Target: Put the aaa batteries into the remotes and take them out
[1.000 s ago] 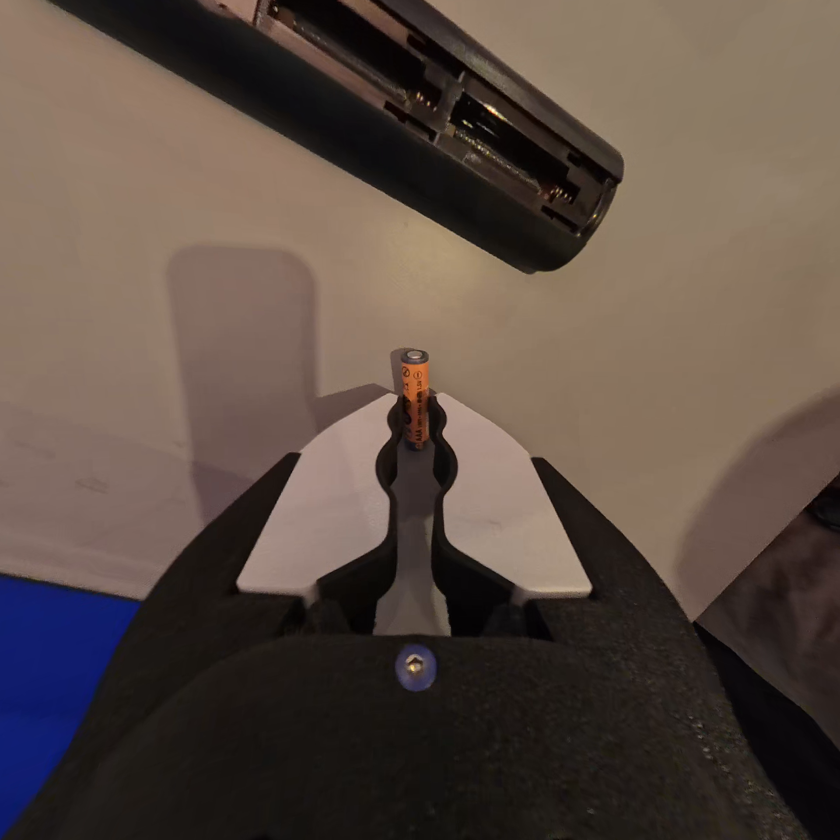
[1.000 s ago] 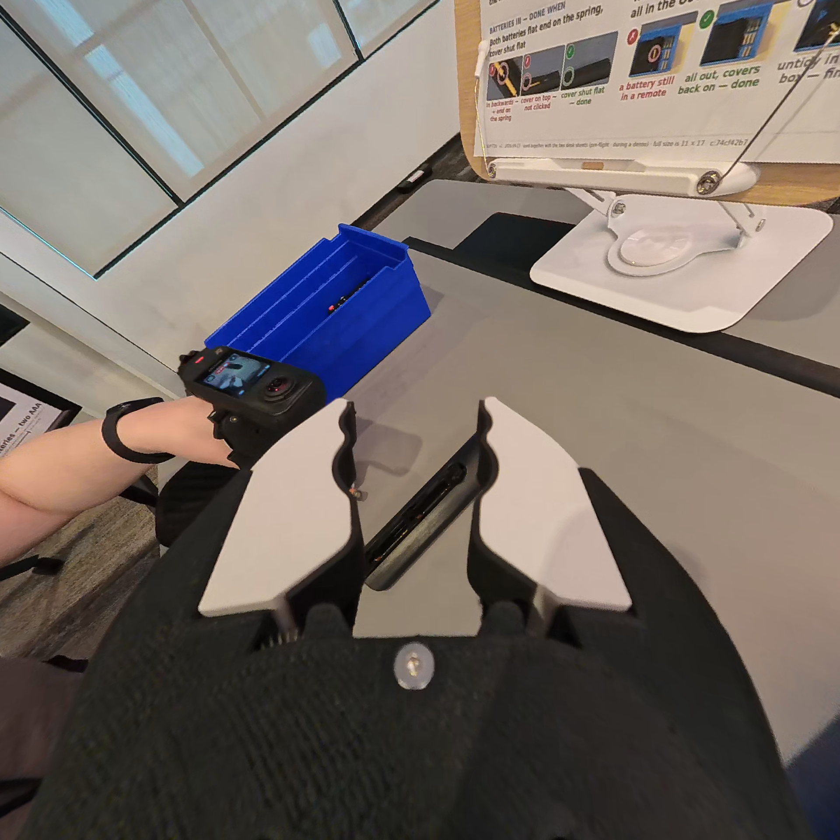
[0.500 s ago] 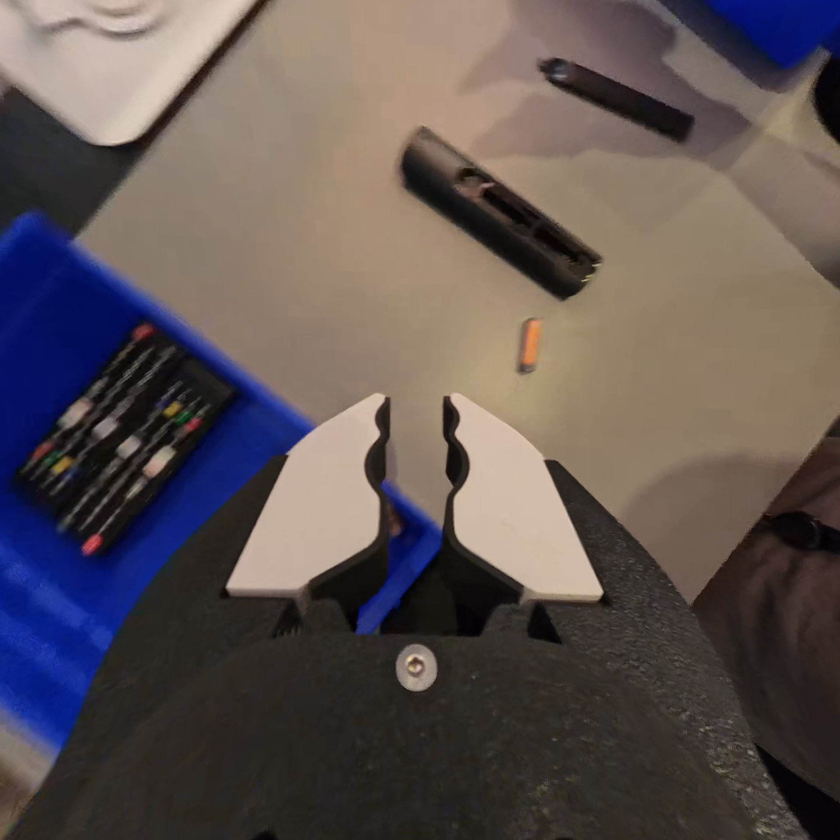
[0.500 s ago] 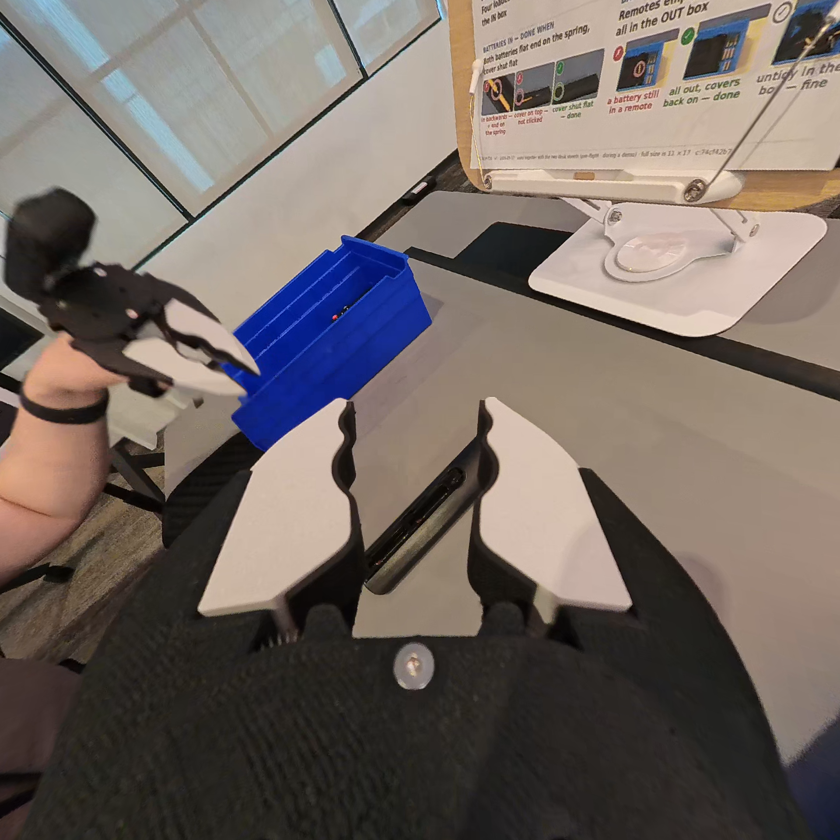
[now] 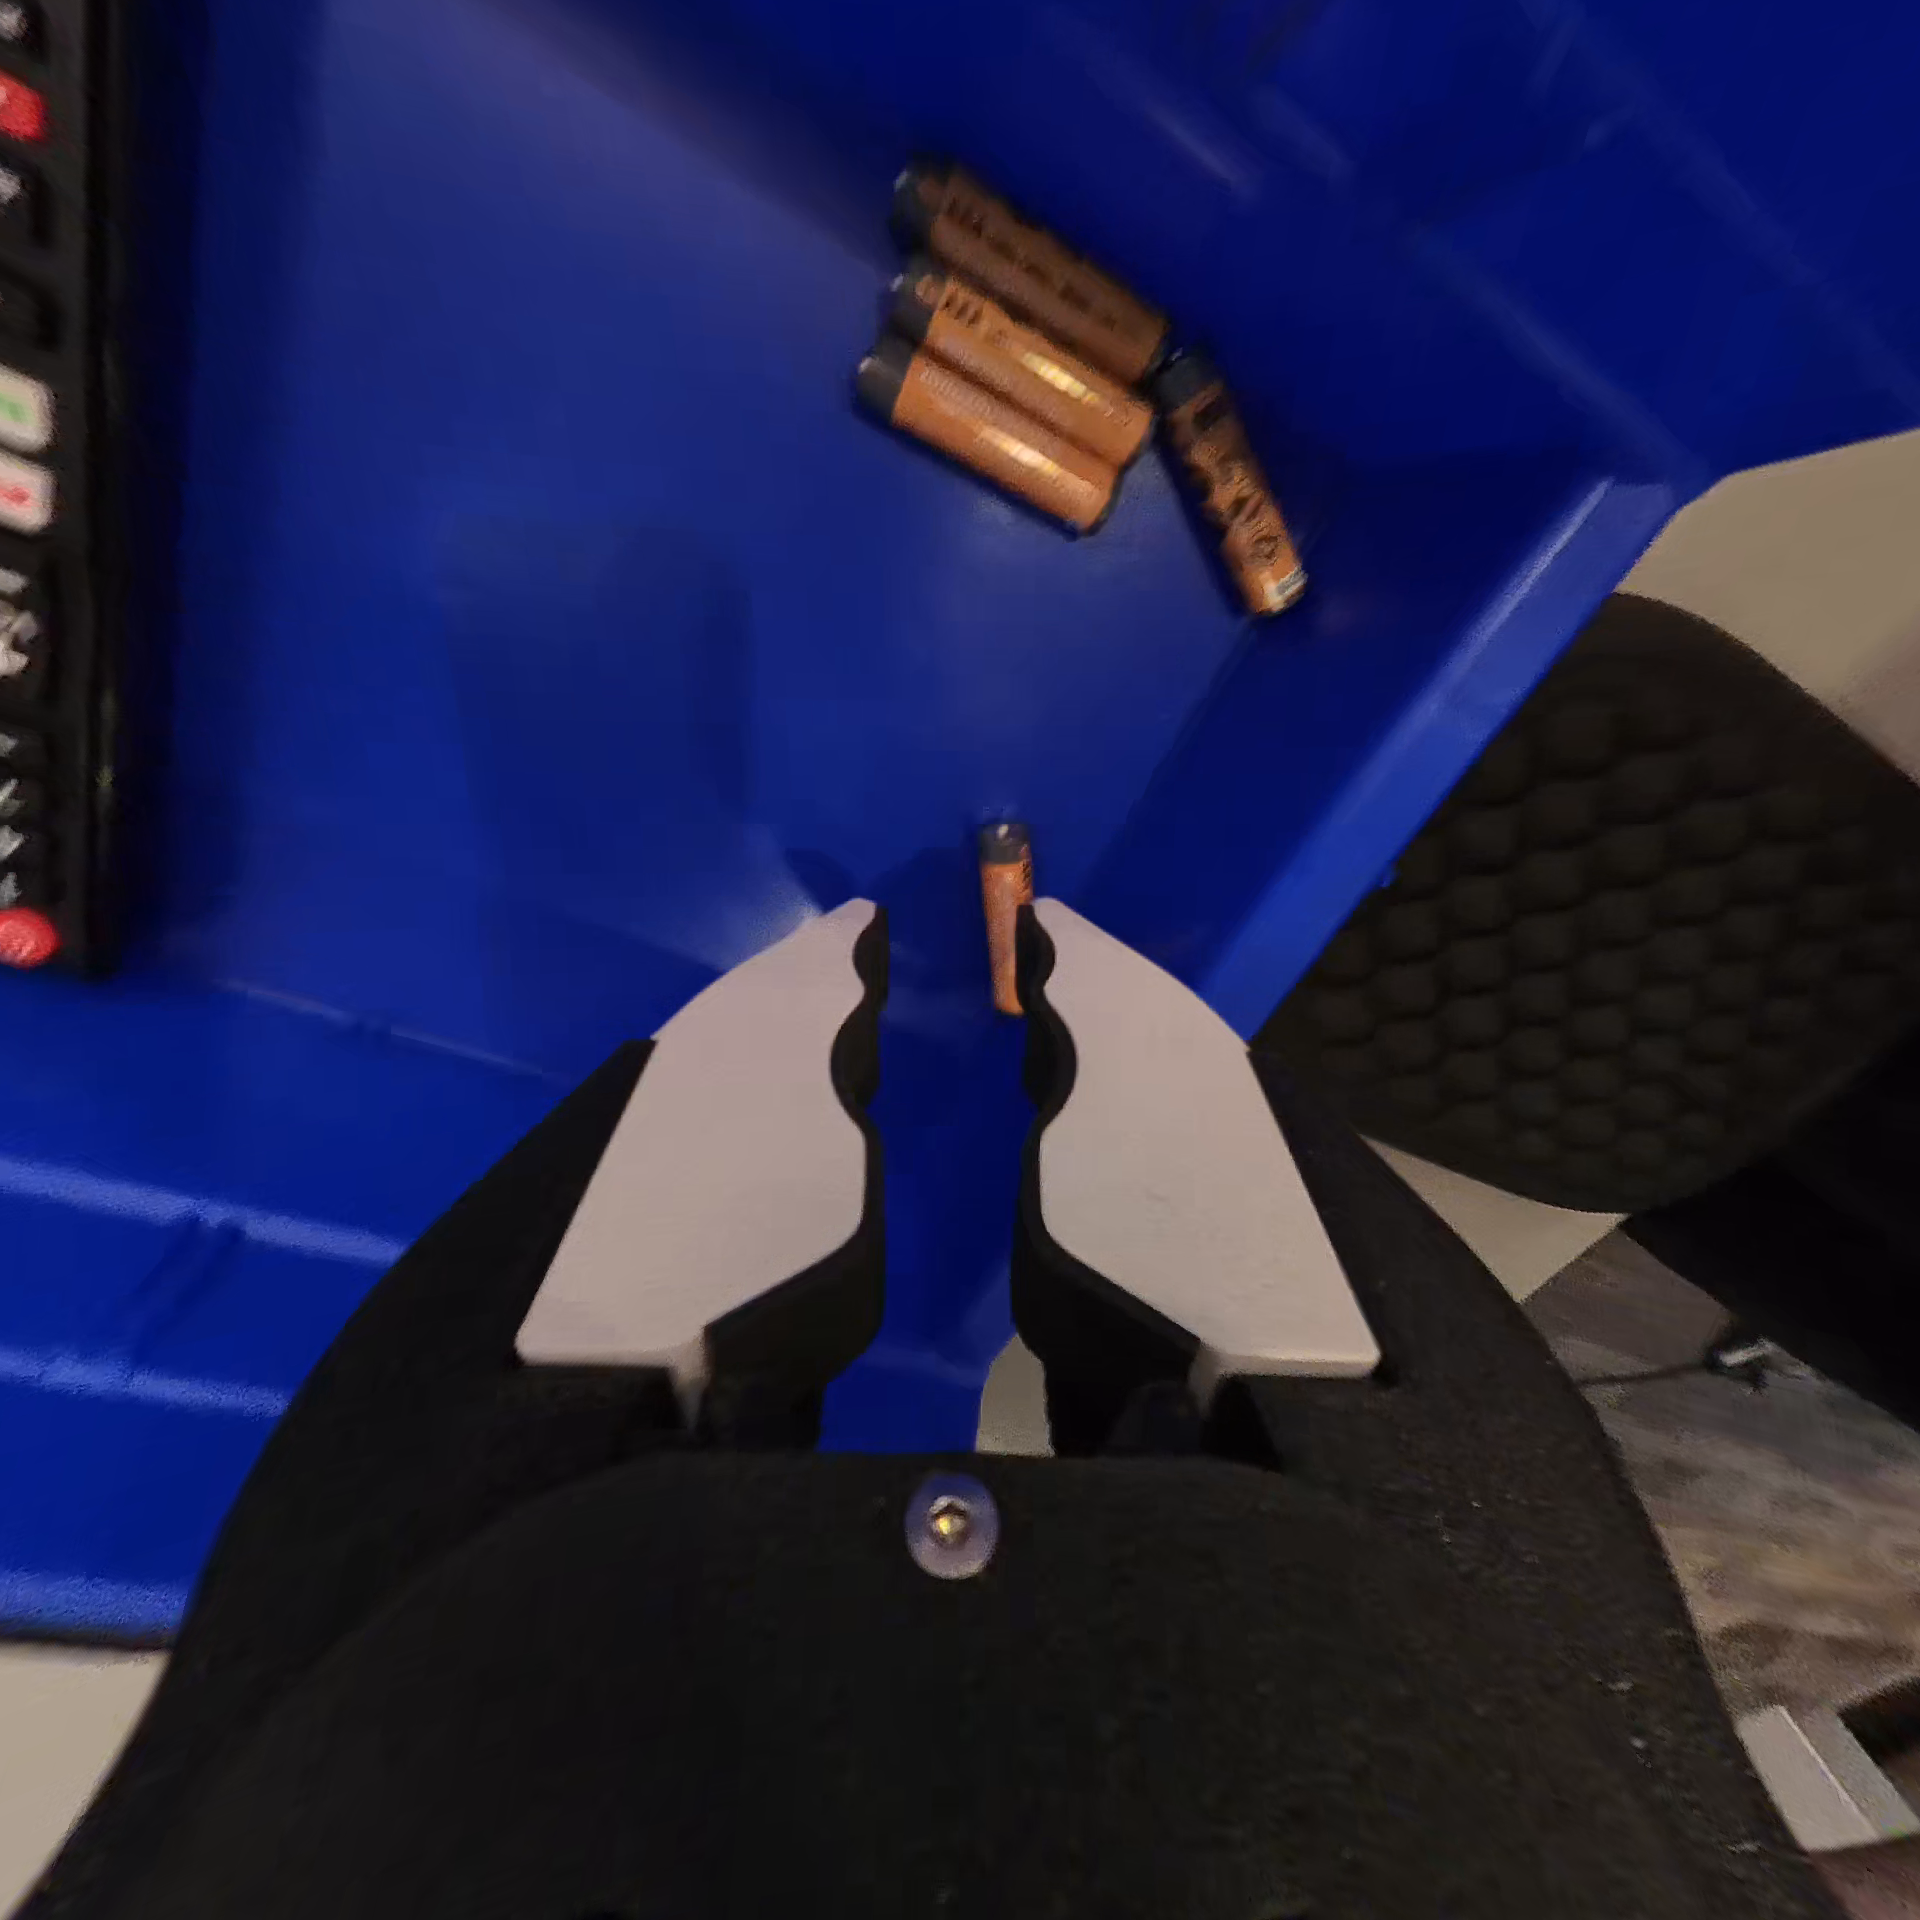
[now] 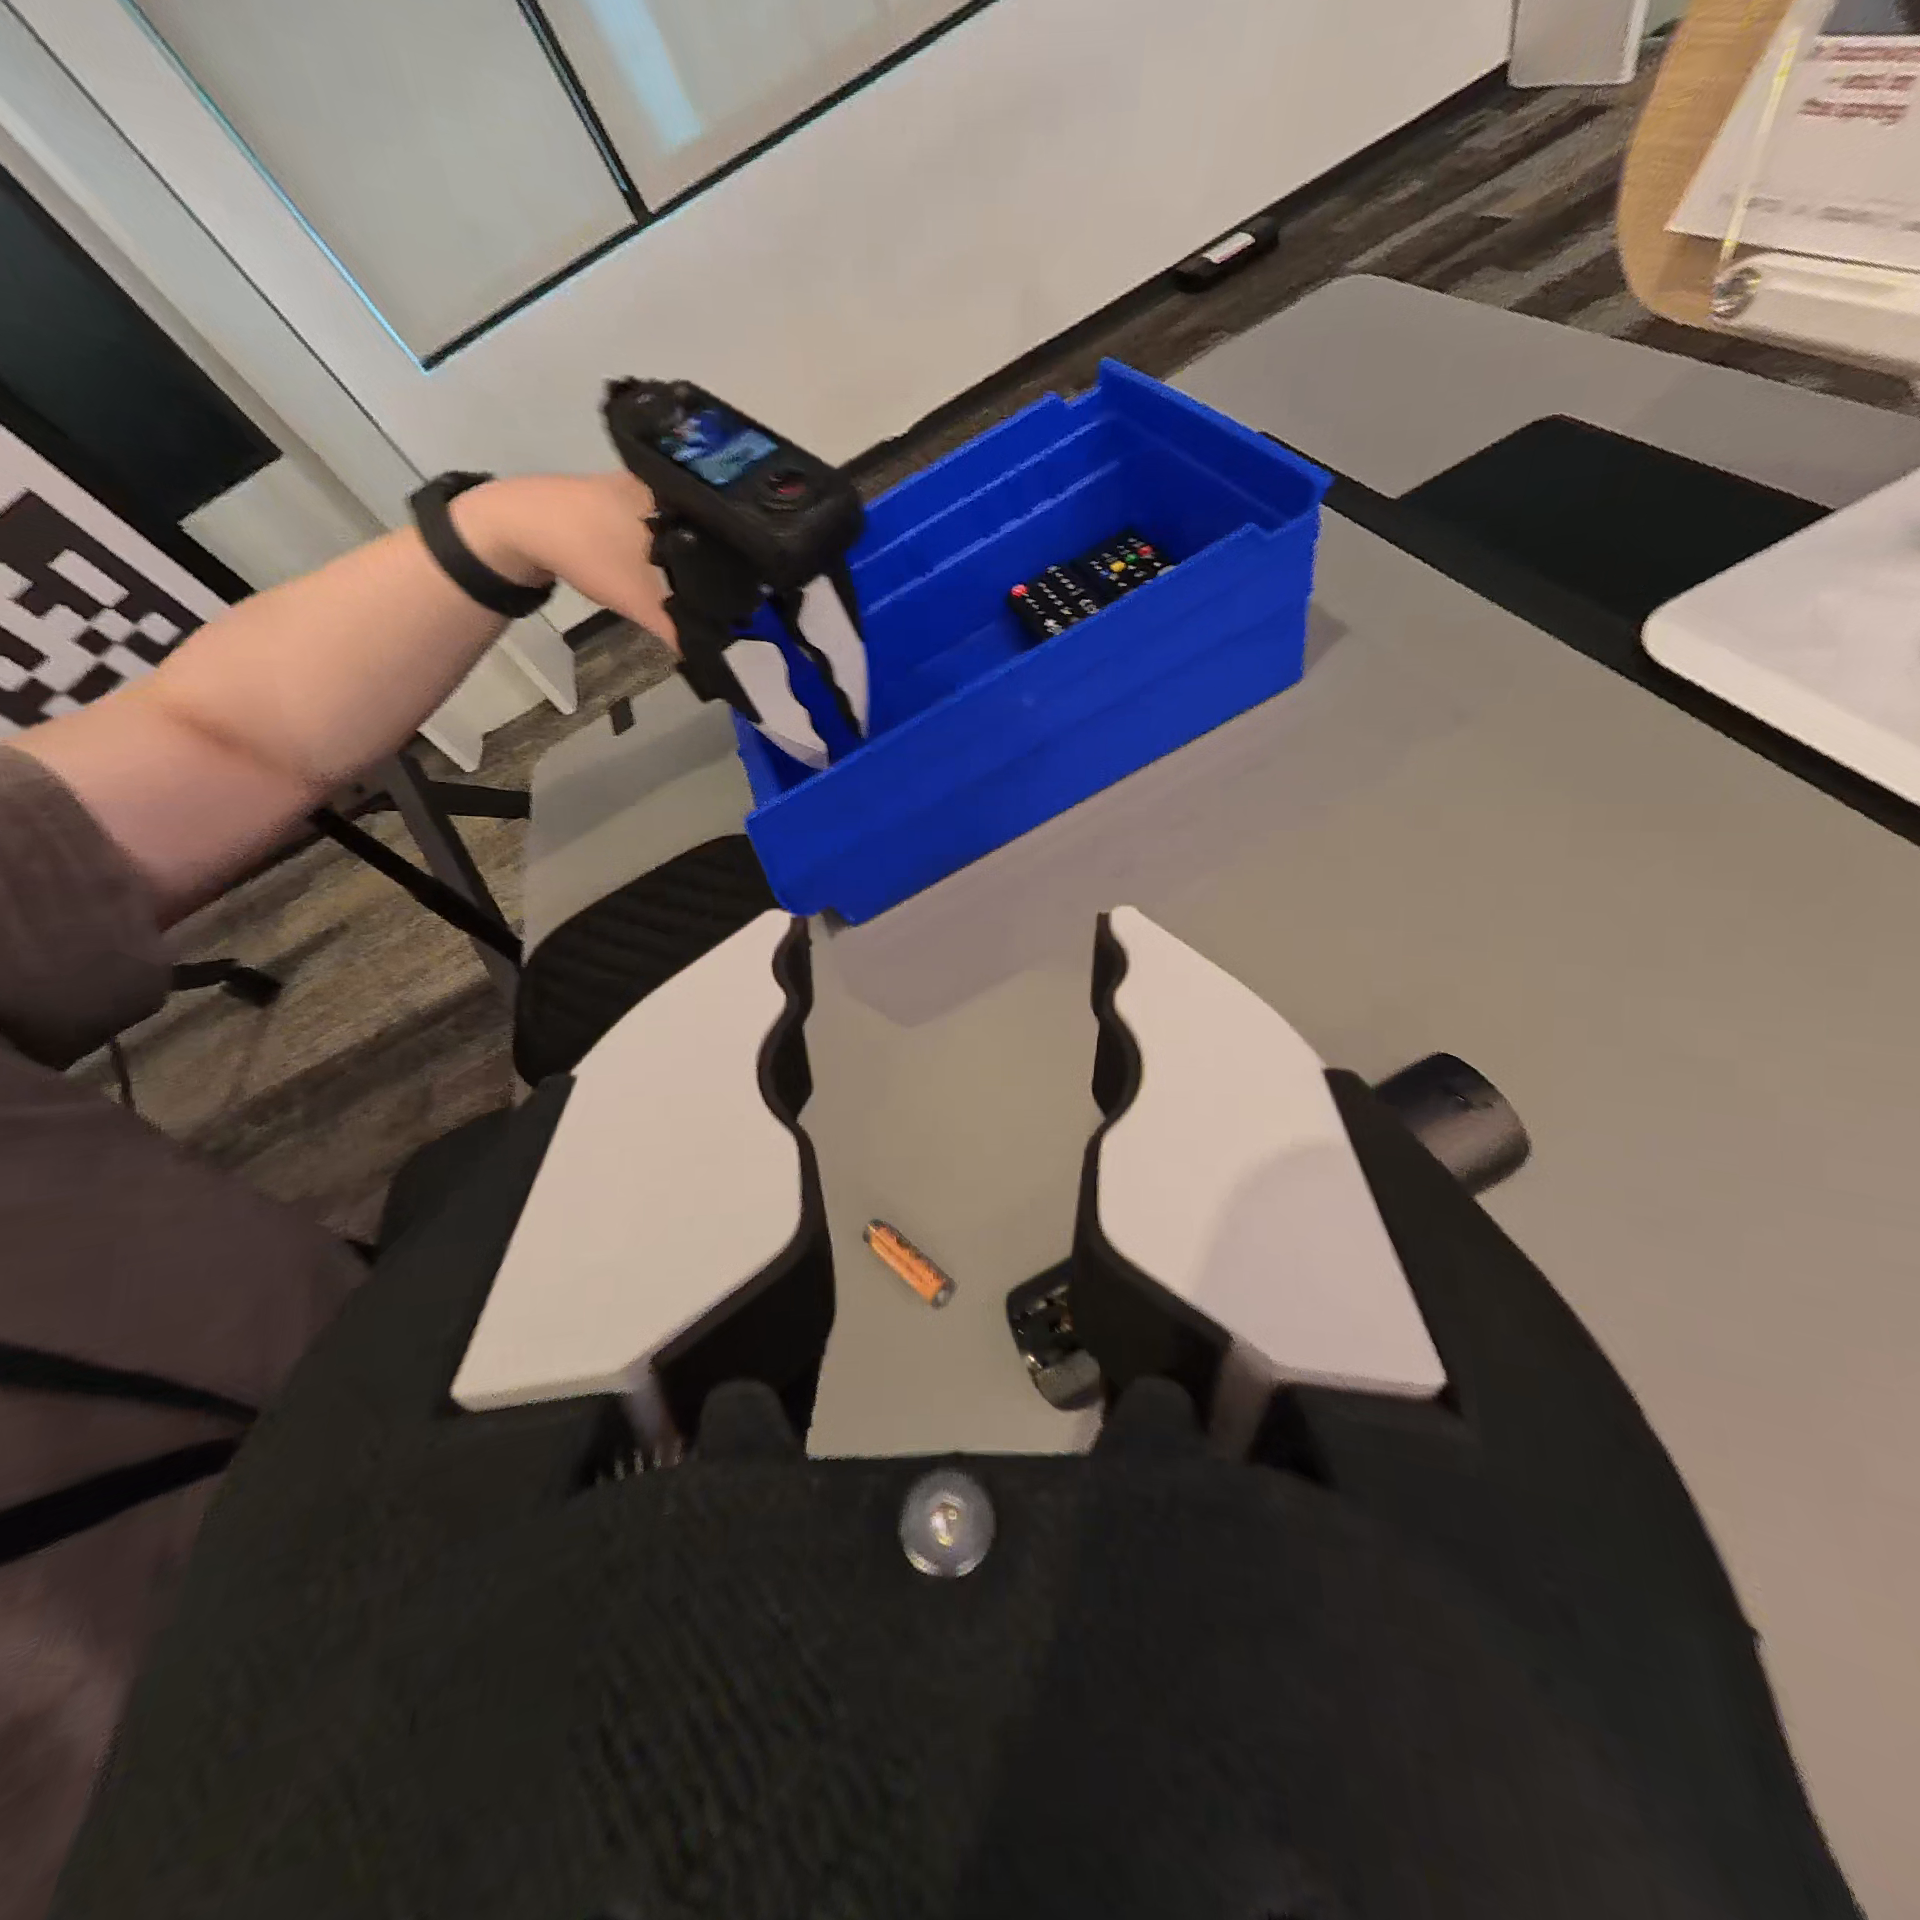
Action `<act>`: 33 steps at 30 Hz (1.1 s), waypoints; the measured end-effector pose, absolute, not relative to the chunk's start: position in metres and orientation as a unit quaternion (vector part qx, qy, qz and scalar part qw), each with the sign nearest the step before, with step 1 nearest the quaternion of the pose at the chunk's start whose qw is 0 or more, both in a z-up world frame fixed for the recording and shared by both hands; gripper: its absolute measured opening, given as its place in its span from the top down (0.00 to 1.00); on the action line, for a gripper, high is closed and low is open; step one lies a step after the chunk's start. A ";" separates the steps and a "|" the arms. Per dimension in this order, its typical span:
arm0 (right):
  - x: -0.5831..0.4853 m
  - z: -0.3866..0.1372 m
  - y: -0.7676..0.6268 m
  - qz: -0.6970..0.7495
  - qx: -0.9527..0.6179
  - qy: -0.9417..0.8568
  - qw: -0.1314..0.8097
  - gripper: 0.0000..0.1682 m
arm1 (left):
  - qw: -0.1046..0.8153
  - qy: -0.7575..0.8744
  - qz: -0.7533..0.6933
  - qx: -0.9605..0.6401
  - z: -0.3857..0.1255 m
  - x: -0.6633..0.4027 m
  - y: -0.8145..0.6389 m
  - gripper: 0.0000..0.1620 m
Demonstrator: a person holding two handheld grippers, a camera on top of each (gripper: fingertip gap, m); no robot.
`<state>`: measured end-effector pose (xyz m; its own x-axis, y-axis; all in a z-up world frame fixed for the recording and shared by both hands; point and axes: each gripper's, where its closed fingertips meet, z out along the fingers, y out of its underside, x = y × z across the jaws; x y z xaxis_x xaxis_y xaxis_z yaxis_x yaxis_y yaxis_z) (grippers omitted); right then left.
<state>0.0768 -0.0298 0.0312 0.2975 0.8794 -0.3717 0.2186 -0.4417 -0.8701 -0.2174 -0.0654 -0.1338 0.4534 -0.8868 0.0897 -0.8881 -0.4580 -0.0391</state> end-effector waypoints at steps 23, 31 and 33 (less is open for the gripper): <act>0.091 -0.162 -0.181 0.314 -0.604 -0.712 0.174 0.88 | -0.072 -0.512 -0.048 0.854 -0.119 -0.234 -0.042 0.94; 0.137 -0.128 -0.092 0.199 -0.750 -0.554 0.301 0.93 | -0.259 -0.432 0.058 0.862 0.009 -0.163 -0.045 0.94; 0.169 -0.124 -0.054 0.139 -0.822 -0.452 0.318 0.93 | -0.265 -0.434 0.122 0.853 0.024 -0.122 -0.057 0.94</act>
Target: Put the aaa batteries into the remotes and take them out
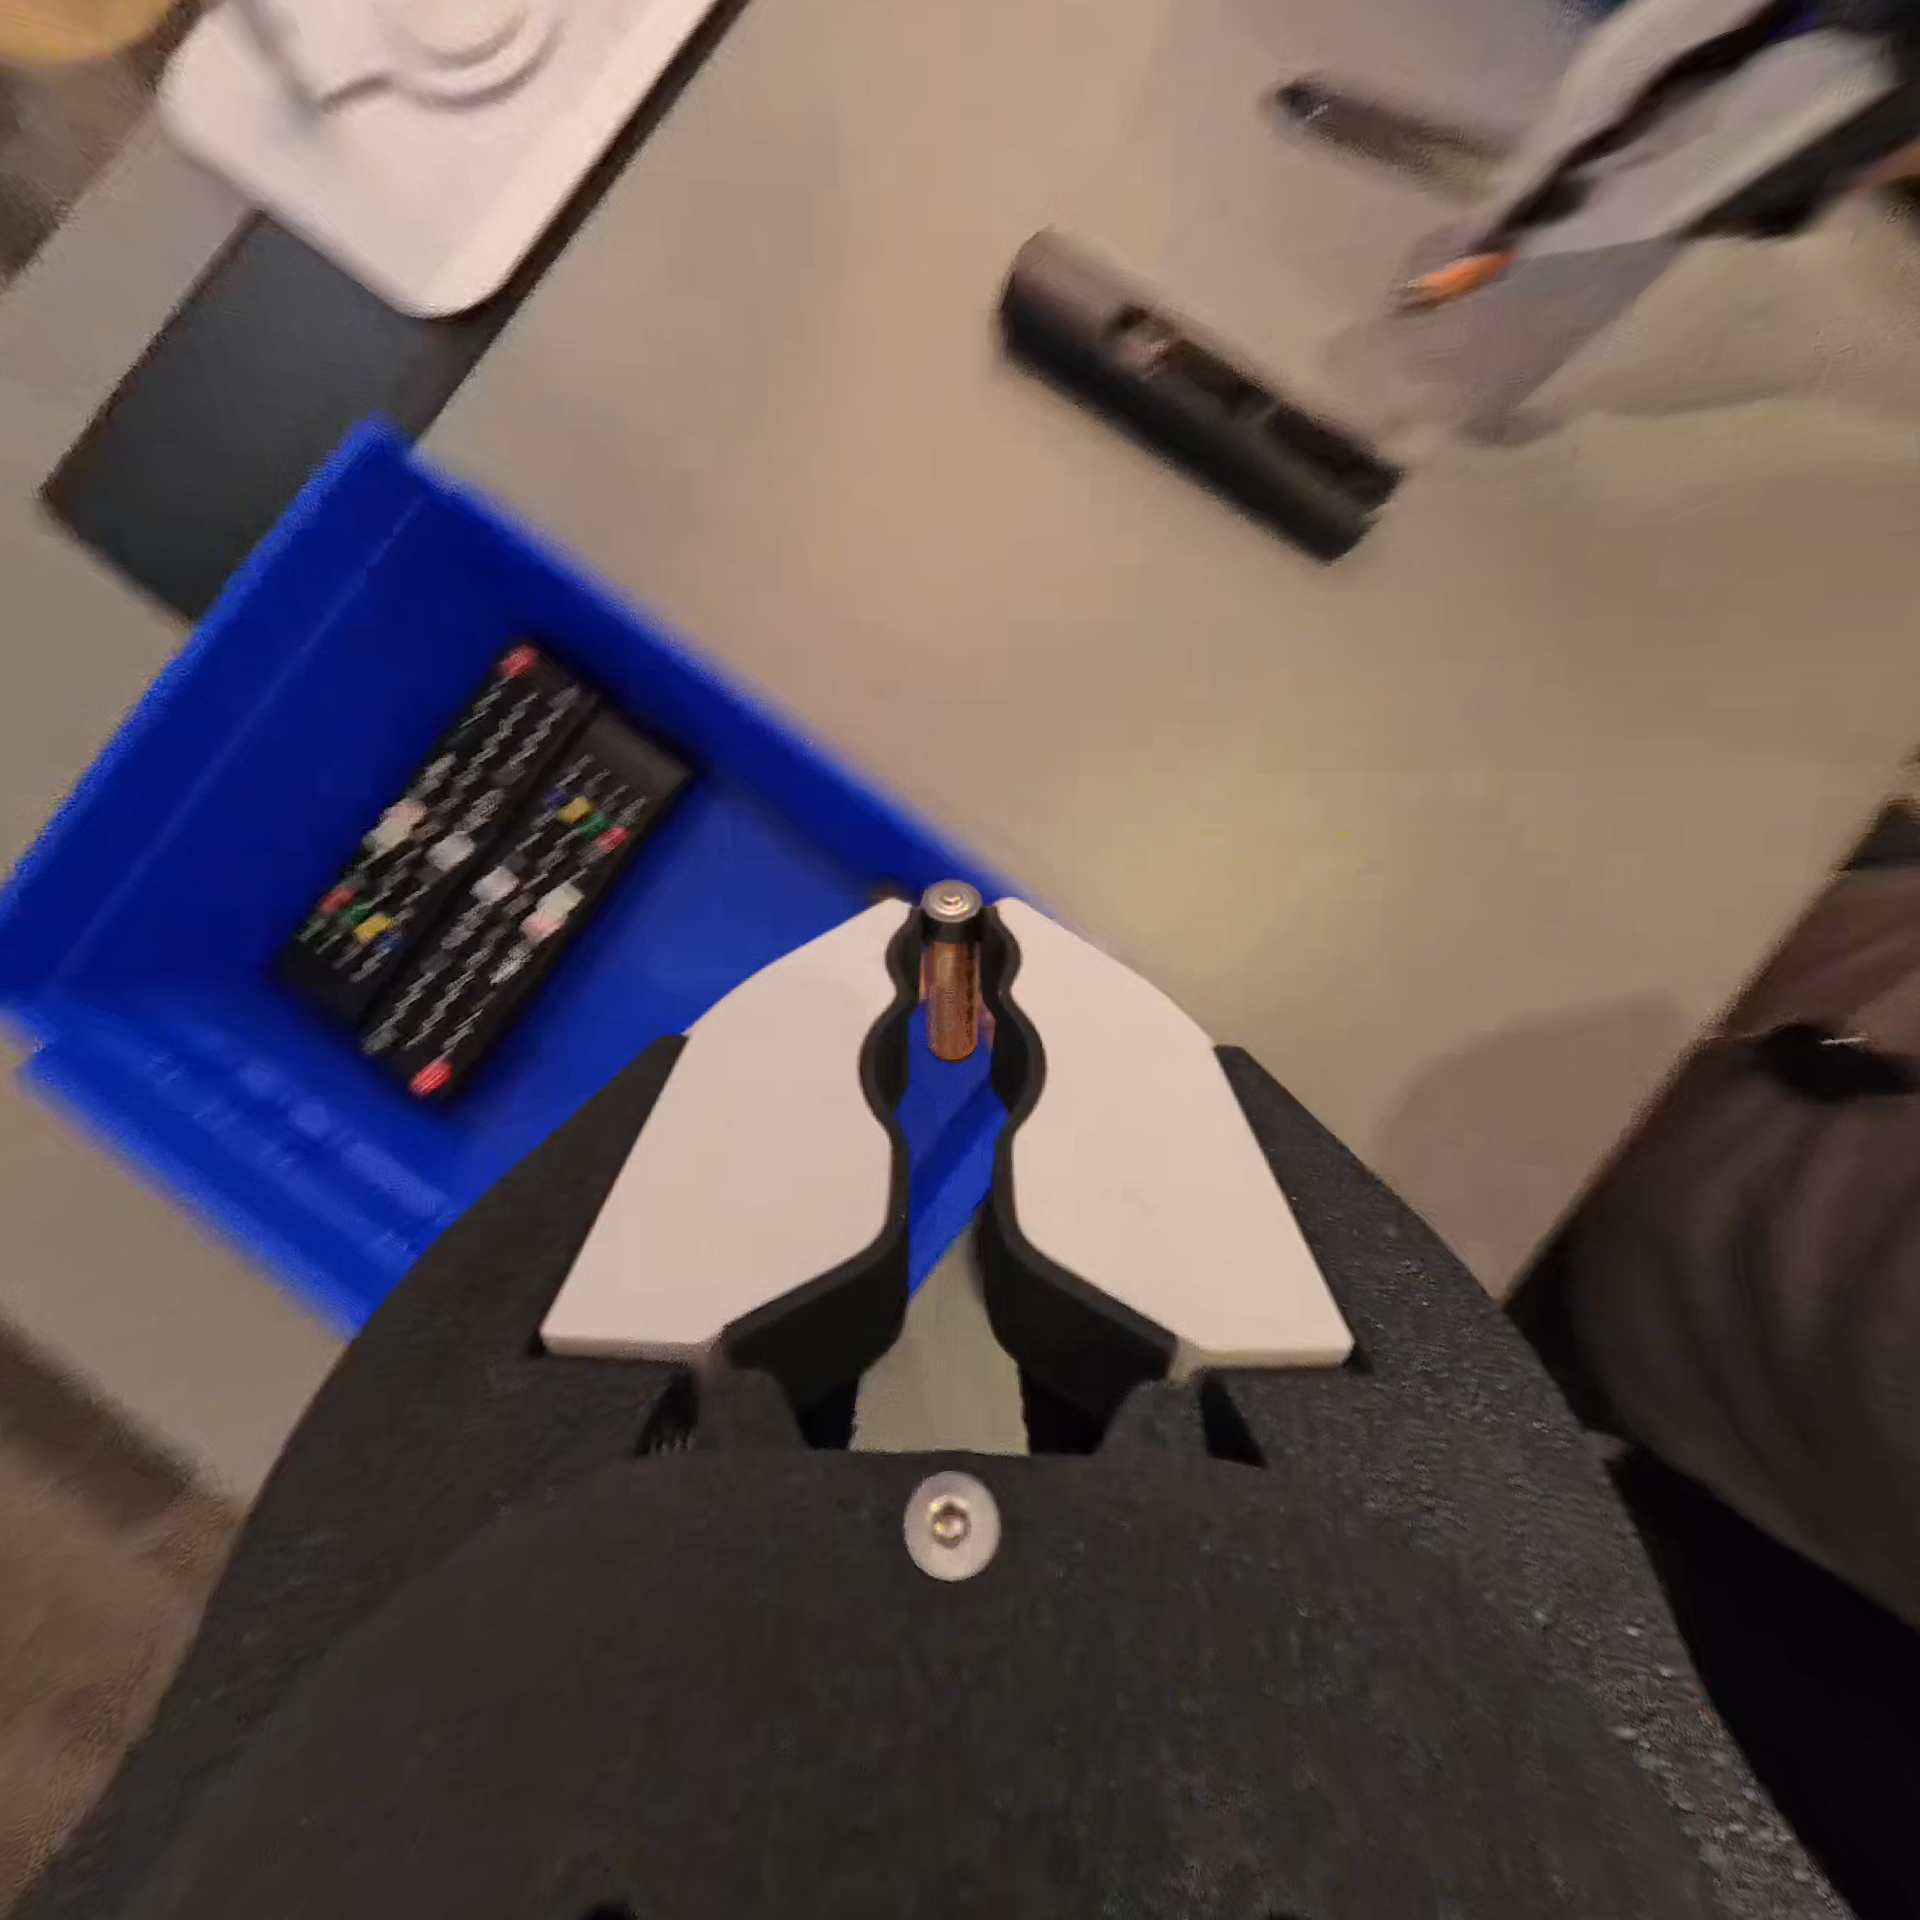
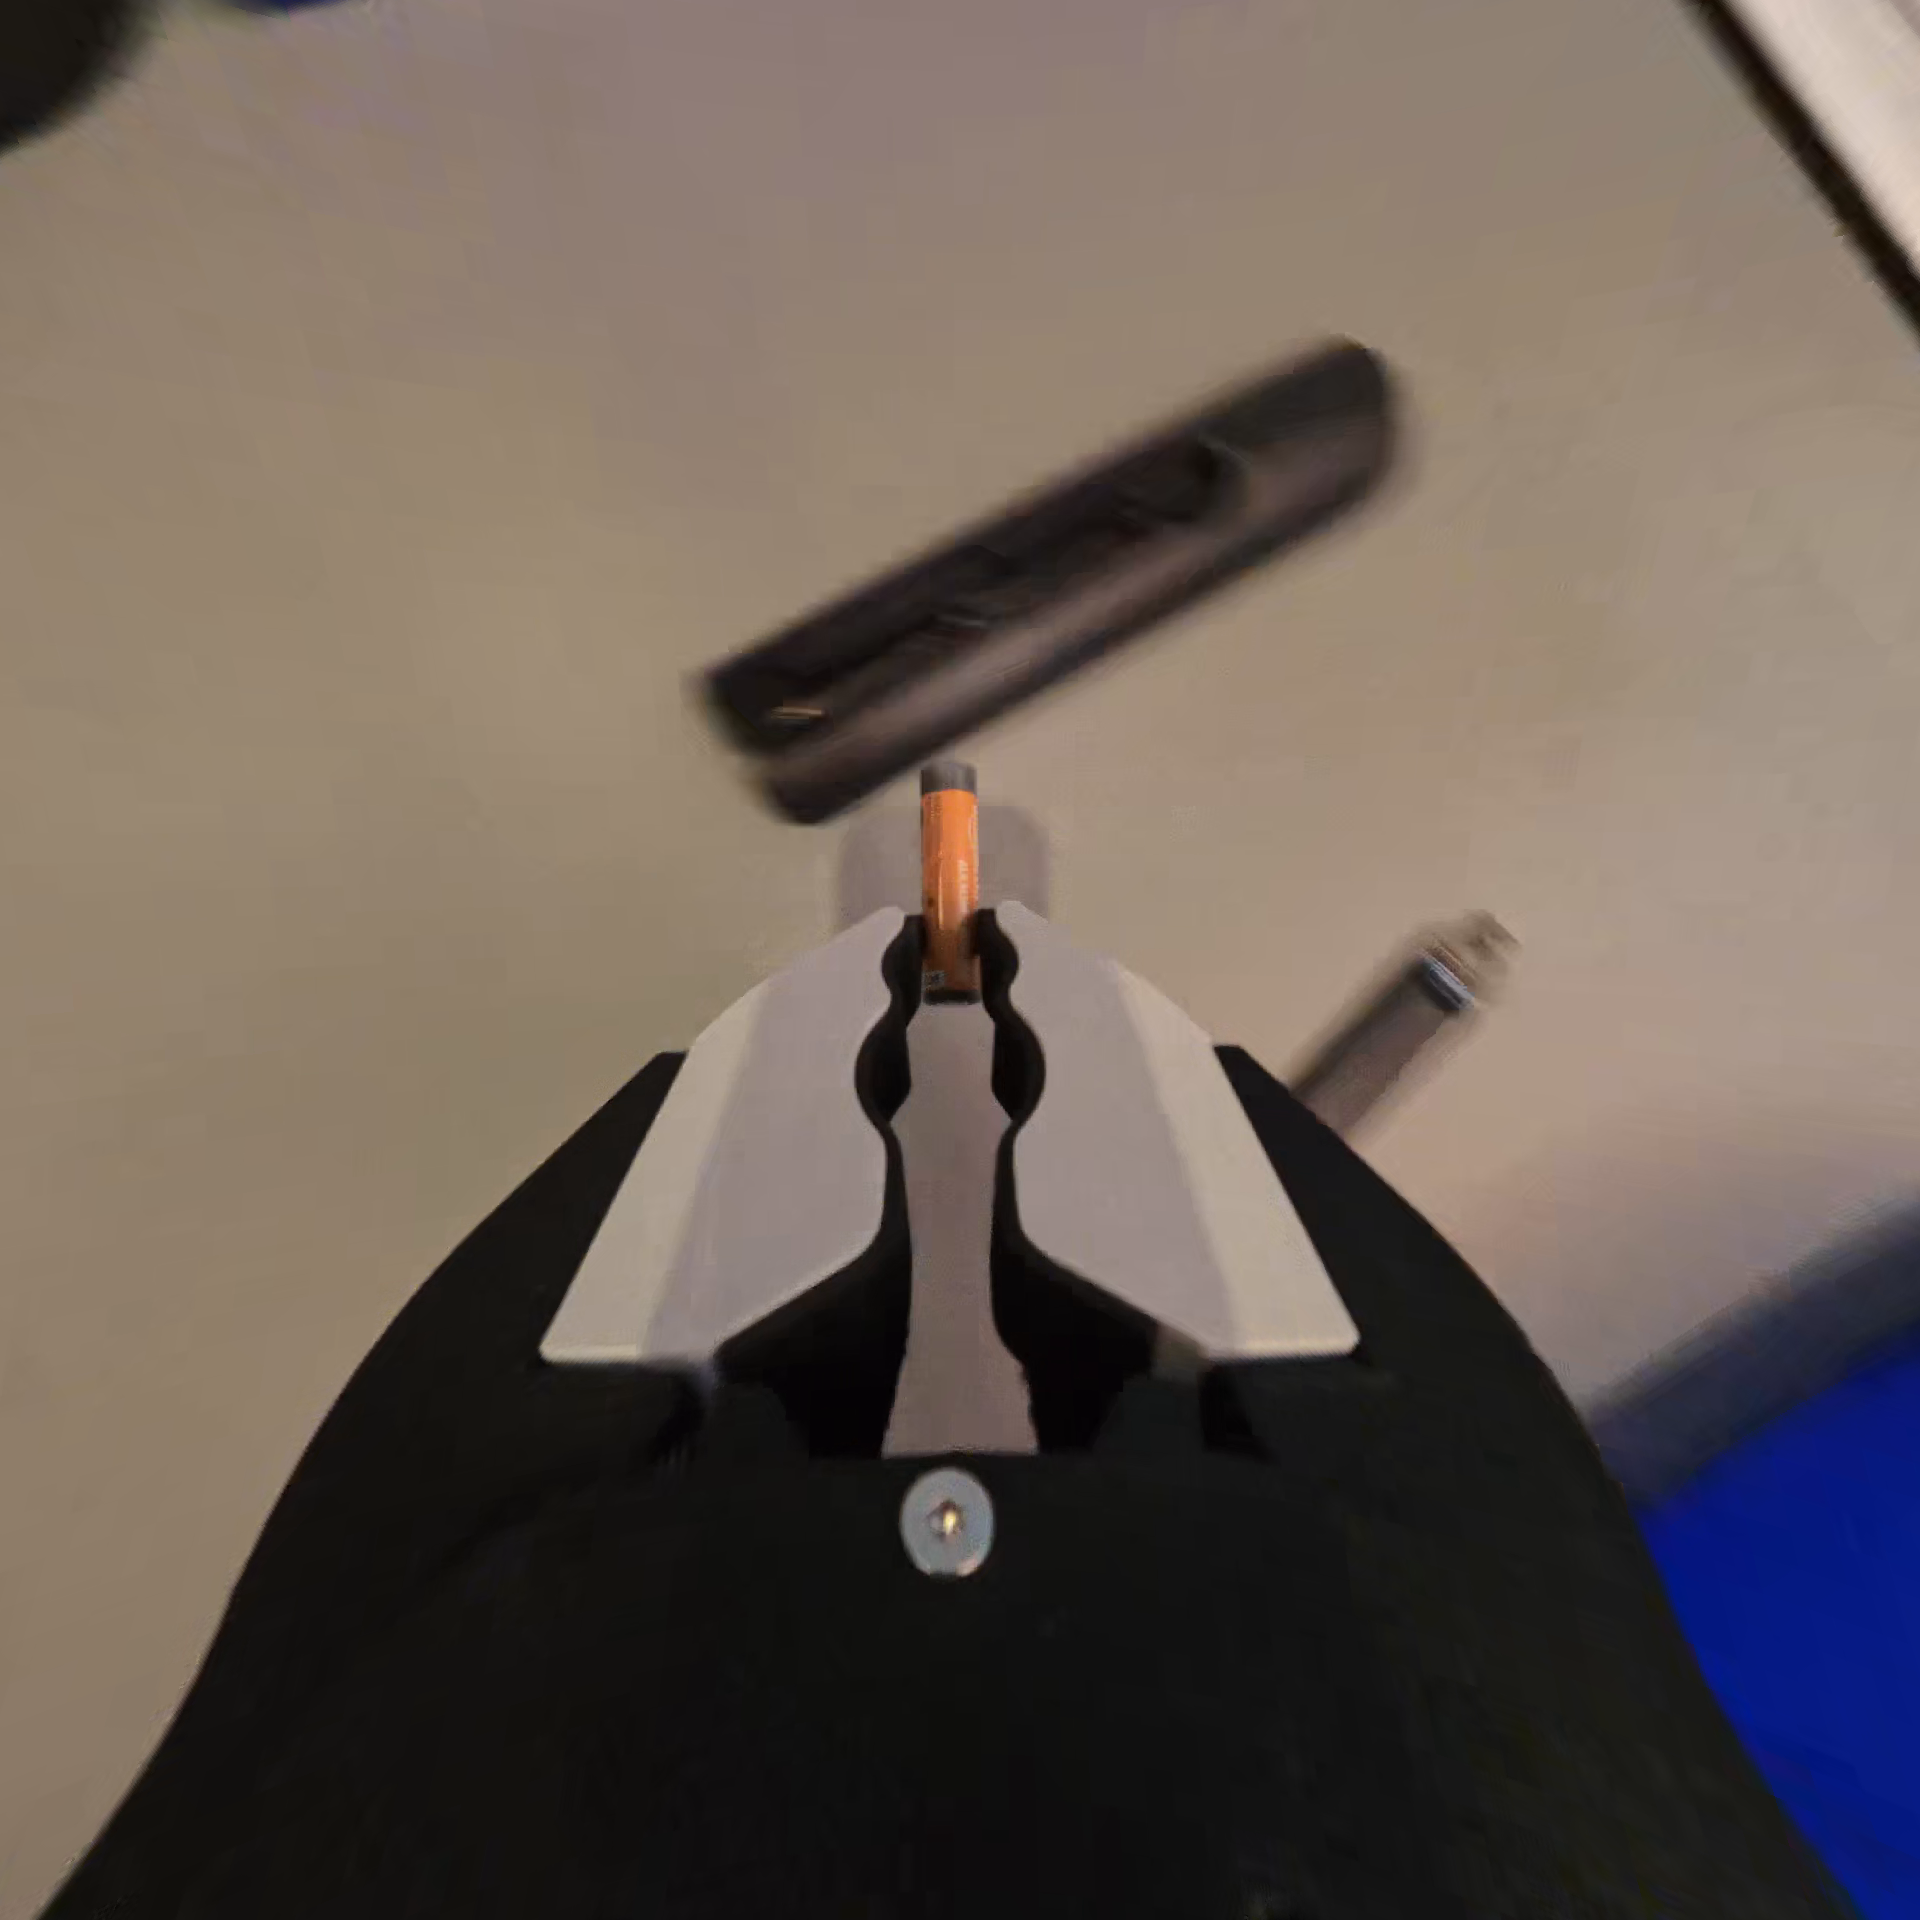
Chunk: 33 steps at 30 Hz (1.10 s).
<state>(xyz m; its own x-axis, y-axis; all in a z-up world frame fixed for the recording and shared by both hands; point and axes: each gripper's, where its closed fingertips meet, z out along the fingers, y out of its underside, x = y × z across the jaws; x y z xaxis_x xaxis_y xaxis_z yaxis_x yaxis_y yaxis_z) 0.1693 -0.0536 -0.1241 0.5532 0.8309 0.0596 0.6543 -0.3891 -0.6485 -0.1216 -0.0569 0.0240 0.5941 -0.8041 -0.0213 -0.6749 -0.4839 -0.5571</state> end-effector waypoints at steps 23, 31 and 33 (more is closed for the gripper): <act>0.128 -0.123 -0.041 0.190 -0.866 -0.242 0.394 0.60 | 0.052 0.385 -0.183 -0.903 -0.148 0.023 -0.044 0.94; 0.103 -0.160 -0.023 0.141 -0.906 -0.184 0.355 0.52 | 0.060 0.363 -0.199 -0.908 -0.158 0.029 -0.039 0.93; 0.102 -0.161 -0.021 0.123 -0.910 -0.187 0.348 0.54 | 0.065 0.362 -0.210 -0.906 -0.161 0.031 -0.040 0.92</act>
